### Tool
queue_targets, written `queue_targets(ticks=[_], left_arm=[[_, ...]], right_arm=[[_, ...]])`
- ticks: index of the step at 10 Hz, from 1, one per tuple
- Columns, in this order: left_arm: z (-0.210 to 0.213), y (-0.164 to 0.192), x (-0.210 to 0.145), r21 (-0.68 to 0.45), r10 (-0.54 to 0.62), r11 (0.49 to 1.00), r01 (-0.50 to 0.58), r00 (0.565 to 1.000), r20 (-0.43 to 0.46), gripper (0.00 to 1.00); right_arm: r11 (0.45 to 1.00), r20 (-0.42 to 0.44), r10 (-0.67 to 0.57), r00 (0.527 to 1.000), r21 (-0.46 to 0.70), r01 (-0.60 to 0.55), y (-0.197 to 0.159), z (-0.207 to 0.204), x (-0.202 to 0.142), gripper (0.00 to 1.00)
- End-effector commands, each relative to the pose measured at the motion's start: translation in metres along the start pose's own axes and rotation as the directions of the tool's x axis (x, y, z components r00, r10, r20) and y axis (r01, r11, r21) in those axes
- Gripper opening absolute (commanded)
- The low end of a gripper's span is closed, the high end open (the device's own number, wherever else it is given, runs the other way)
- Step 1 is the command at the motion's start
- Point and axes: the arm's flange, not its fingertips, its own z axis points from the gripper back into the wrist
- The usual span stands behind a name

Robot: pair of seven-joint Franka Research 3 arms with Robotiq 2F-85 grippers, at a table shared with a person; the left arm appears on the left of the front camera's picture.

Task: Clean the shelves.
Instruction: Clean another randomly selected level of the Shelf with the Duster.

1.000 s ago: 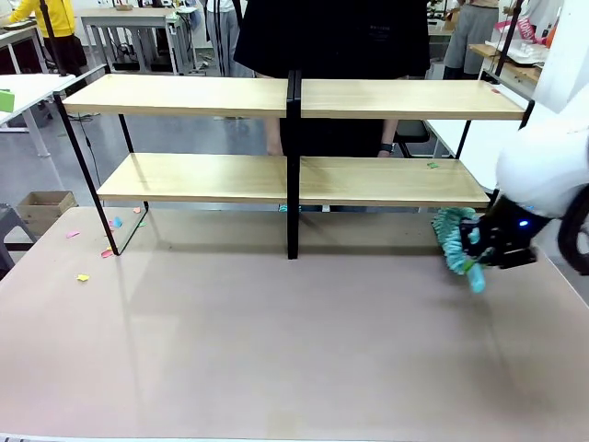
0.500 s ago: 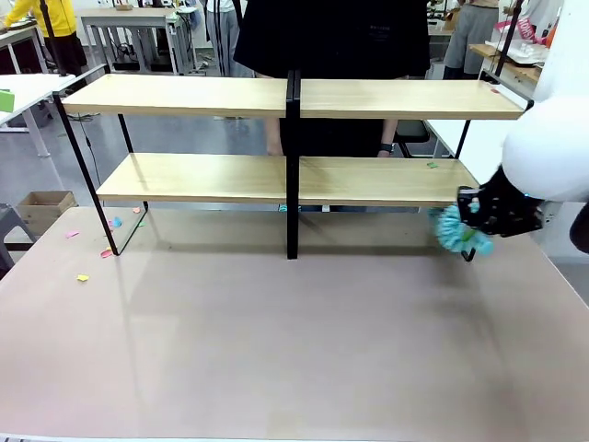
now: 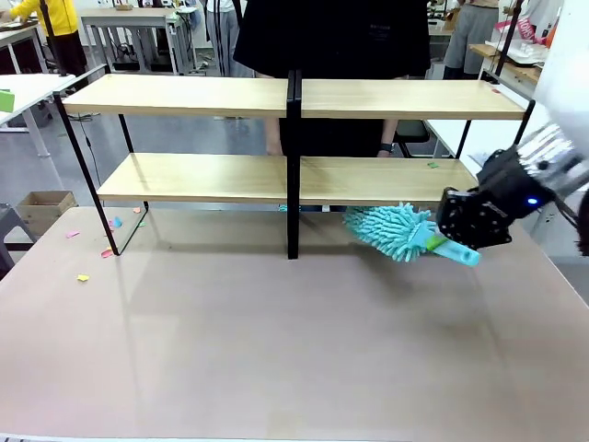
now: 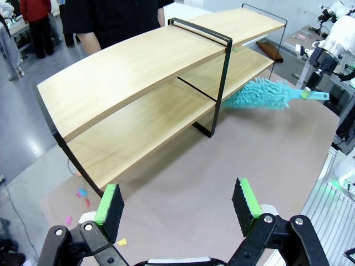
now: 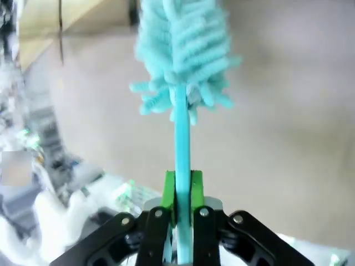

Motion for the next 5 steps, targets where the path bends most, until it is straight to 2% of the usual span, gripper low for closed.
queue_targets(ticks=[1,2,4,5], left_arm=[[-0.001,-0.001,0.000,0.009,0.003,1.000,-0.003,1.000,-0.008,1.00],[-0.001,-0.001,0.000,0.009,0.003,1.000,-0.003,1.000,-0.008,1.00],[-0.001,-0.001,0.000,0.009,0.003,1.000,-0.003,1.000,-0.008,1.00],[-0.001,-0.001,0.000,0.009,0.003,1.000,-0.003,1.000,-0.008,1.00]], right_arm=[[0.994,-0.247,0.052,0.968,0.103,-0.027,-0.042,0.031,-0.044,0.12],[0.985,-0.387,0.066,0.920,0.174,0.002,-0.058,0.057,-0.050,0.12],[0.978,-0.458,0.125,0.880,0.206,-0.032,-0.102,0.121,-0.071,0.12],[0.969,-0.437,0.157,0.886,0.242,-0.052,-0.120,0.146,-0.082,0.12]])
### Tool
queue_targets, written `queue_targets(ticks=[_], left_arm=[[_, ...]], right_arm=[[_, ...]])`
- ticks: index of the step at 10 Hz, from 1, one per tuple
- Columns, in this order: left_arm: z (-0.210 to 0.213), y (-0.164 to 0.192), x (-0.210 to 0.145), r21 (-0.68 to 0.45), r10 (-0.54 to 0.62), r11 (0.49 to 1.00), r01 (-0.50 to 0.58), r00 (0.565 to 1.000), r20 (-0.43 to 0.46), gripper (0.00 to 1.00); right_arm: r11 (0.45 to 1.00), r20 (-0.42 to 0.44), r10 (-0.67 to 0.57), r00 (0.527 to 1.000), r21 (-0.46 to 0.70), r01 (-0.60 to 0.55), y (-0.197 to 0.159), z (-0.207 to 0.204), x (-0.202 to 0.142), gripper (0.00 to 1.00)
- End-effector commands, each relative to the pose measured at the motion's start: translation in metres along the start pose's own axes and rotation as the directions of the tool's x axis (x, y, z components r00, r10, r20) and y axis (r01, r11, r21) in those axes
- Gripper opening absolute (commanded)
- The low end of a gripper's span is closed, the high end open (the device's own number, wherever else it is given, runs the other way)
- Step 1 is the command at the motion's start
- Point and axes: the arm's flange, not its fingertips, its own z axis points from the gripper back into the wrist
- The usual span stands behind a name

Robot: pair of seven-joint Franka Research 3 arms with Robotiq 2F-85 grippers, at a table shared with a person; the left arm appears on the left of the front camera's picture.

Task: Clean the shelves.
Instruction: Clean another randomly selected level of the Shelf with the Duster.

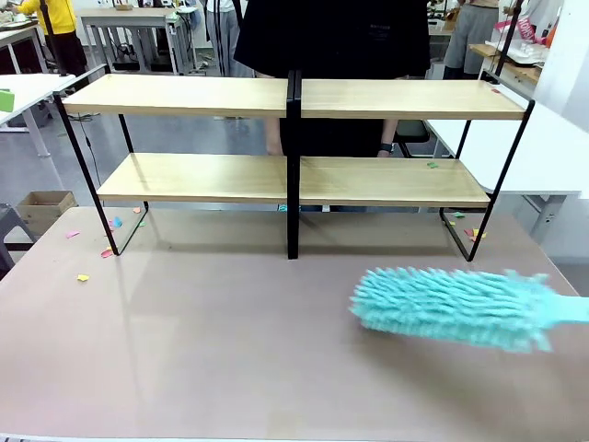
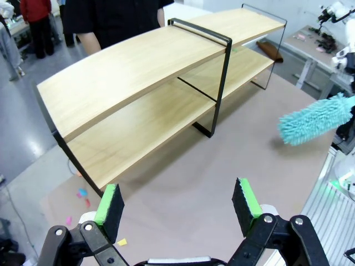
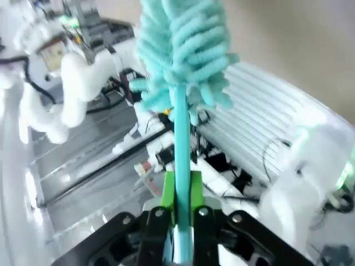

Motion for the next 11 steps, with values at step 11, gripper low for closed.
queue_targets(ticks=[11], left_arm=[[-0.001,-0.001,0.000,0.009,0.003,1.000,-0.003,1.000,-0.008,1.00]], right_arm=[[0.941,0.389,0.290,0.874,0.048,-0.334,-0.033,0.166,-0.127,0.12]])
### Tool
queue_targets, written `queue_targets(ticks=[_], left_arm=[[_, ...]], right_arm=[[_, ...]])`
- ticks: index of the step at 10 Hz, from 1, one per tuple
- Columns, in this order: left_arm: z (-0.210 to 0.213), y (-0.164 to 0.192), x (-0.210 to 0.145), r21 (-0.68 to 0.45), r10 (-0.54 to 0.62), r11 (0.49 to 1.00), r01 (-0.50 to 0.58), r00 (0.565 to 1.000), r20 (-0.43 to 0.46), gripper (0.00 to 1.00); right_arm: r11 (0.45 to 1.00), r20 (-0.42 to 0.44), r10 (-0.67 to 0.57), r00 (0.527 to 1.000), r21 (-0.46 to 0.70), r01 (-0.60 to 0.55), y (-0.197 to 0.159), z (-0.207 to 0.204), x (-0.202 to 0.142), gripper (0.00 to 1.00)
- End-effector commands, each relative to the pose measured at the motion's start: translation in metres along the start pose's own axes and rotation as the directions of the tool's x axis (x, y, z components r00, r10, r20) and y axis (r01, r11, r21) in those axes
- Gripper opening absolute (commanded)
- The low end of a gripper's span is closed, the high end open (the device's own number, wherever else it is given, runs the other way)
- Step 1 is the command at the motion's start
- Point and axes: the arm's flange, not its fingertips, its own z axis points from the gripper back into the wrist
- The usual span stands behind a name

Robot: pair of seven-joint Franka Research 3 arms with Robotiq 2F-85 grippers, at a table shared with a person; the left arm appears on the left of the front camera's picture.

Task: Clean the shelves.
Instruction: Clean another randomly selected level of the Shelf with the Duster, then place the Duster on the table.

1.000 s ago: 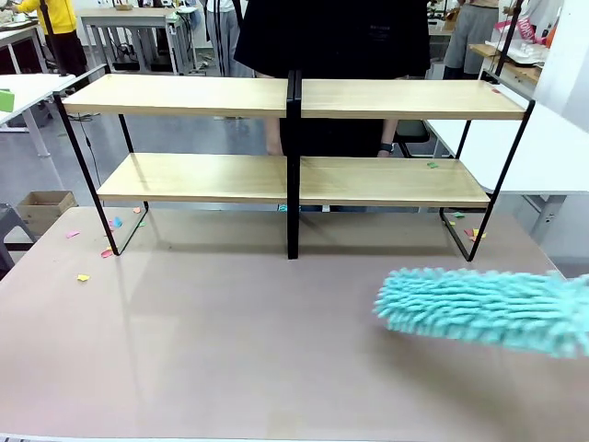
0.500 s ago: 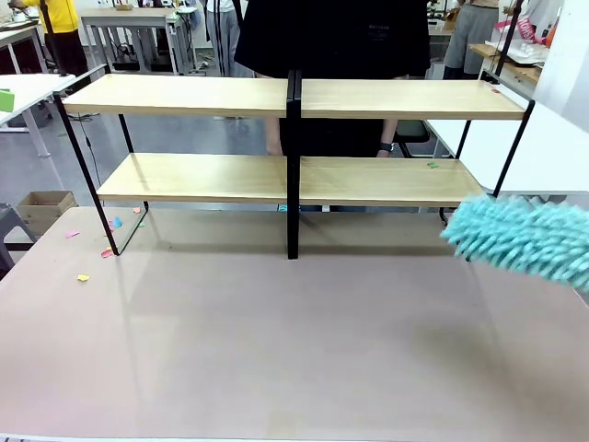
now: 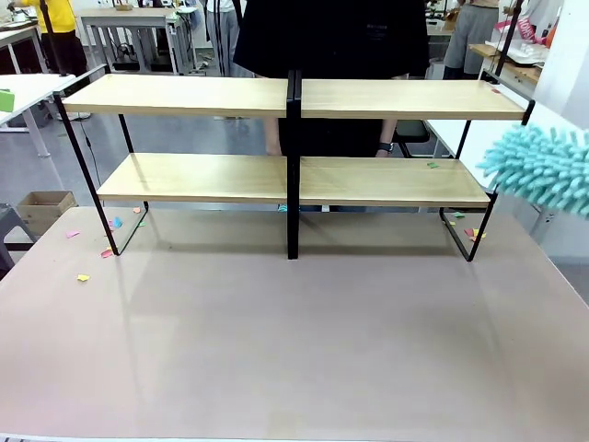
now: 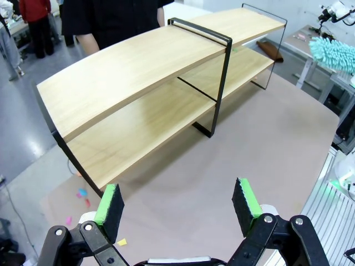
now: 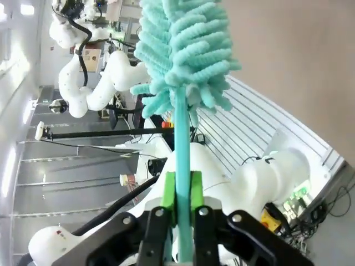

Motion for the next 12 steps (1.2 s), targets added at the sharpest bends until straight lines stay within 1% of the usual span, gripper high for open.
queue_targets(ticks=[1,2,3,12], left_arm=[[-0.0006,-0.0013,-0.0004,0.009,0.003,1.000,-0.003,1.000,-0.008,1.00],[-0.0006,-0.0013,-0.0004,0.009,0.003,1.000,-0.003,1.000,-0.008,1.00],[-0.0006,-0.0013,-0.0004,0.009,0.003,1.000,-0.003,1.000,-0.008,1.00],[-0.0006,-0.0013,-0.0004,0.009,0.003,1.000,-0.003,1.000,-0.008,1.00]], right_arm=[[1.000,0.240,0.013,0.971,-0.009,-0.011,0.0044,0.0061,0.0007,0.12],[0.999,0.309,-0.049,0.950,0.003,0.050,-0.0006,0.0030,0.0026,0.12],[1.000,0.084,0.009,0.996,-0.002,-0.009,0.0009,0.0077,0.0006,0.12],[1.000,0.084,0.009,0.996,-0.002,-0.009,0.0009,0.0077,0.0006,0.12]])
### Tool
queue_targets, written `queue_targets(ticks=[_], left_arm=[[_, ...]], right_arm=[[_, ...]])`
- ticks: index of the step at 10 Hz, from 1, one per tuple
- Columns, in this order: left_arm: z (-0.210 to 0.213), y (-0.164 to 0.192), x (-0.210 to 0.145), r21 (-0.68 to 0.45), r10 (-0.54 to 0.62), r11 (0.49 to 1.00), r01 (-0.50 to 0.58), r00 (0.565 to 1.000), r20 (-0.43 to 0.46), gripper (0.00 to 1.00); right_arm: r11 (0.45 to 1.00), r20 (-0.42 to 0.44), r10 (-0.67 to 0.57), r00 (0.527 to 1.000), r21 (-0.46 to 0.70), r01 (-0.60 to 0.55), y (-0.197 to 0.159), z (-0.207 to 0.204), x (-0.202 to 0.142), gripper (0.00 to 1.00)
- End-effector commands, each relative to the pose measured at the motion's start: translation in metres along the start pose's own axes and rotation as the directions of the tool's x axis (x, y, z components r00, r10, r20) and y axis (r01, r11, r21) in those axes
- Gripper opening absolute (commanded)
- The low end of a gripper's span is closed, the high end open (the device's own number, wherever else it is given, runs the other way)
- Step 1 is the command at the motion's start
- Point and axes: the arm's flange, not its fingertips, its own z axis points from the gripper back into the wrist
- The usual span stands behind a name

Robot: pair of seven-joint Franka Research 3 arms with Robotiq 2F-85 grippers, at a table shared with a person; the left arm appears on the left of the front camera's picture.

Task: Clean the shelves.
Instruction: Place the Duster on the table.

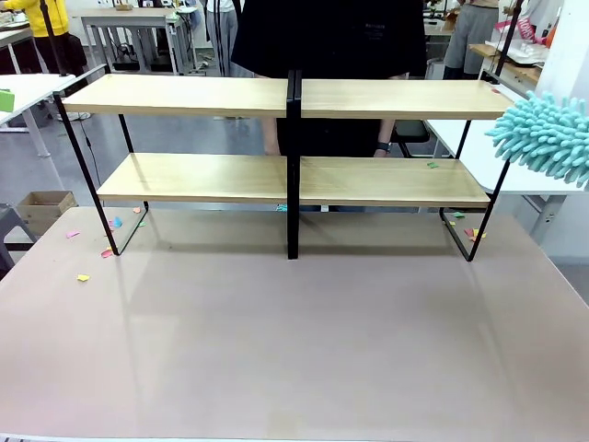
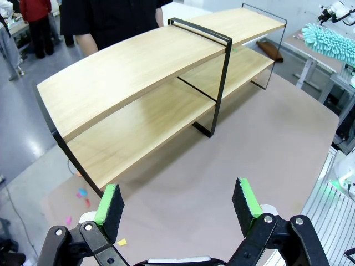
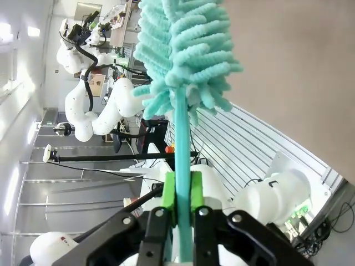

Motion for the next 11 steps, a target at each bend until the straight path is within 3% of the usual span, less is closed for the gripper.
queue_targets(ticks=[1,10,11], left_arm=[[-0.001,-0.001,0.000,0.009,0.003,1.000,-0.003,1.000,-0.008,1.00],[0.000,0.000,0.000,0.000,0.000,1.000,0.000,1.000,0.000,1.00],[-0.023,-0.011,0.000,-0.106,0.046,0.993,-0.051,0.998,-0.048,1.00]], right_arm=[[0.999,-0.023,0.030,0.999,-0.011,-0.030,0.000,0.005,-0.004,0.12],[1.000,-0.003,0.003,1.000,0.001,-0.003,0.000,-0.001,0.001,0.12],[0.998,-0.144,0.055,0.988,-0.029,-0.059,0.001,-0.027,0.017,0.12]])
